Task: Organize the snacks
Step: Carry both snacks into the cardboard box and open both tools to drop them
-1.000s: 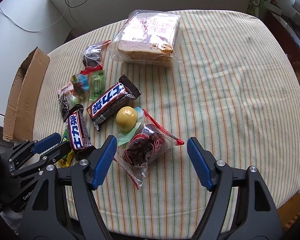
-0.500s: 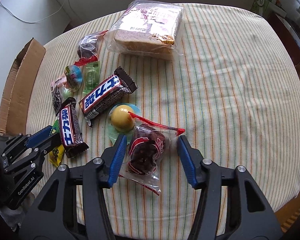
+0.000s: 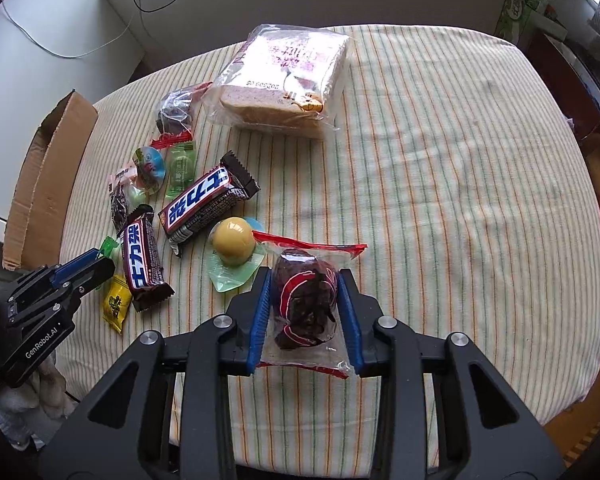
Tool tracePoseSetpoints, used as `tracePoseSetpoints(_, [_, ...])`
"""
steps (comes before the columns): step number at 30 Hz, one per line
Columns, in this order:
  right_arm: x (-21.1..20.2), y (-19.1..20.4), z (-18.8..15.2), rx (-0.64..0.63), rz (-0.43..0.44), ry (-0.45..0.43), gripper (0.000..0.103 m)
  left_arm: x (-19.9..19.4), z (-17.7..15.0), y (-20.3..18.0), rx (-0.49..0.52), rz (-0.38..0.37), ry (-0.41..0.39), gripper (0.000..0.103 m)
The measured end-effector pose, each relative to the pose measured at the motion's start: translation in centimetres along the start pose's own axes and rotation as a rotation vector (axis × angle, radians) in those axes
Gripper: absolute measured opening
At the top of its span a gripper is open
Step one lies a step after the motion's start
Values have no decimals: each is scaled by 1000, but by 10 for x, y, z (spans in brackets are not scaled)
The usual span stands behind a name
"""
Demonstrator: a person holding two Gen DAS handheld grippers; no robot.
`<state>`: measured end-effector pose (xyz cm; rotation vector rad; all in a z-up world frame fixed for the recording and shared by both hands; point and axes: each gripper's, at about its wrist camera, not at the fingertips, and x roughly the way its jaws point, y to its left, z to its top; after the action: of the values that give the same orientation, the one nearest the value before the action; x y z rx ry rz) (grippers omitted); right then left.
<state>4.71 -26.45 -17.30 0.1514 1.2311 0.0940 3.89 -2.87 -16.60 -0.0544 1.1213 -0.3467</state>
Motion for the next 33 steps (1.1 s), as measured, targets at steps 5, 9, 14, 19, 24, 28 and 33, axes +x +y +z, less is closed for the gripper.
tracePoseSetpoints(5, [-15,7,7,-29,7,-34,34,-10,4,2,-24,6,-27,20])
tracePoseSetpoints(9, [-23,32,20,-90,22,-65,34,-23,10,4,-35,20,-67,20])
tracePoseSetpoints(14, [-30,74,38,-182,70,-97,34,-41,15,20,-92,47,-118,20])
tracePoseSetpoints(19, [-32,117,53,-282,116,-114,34,-61,16,39,-147,88,-170,20])
tracePoseSetpoints(24, [-28,161,62,-391,164,-108,34,-76,14,59,-203,126,-213,20])
tracePoseSetpoints(28, [-24,197,65,-468,188,-111,34,-88,9,77,-248,158,-241,20])
tracePoseSetpoints(33, [-21,239,64,-547,220,-112,34,-100,0,102,-302,200,-267,20])
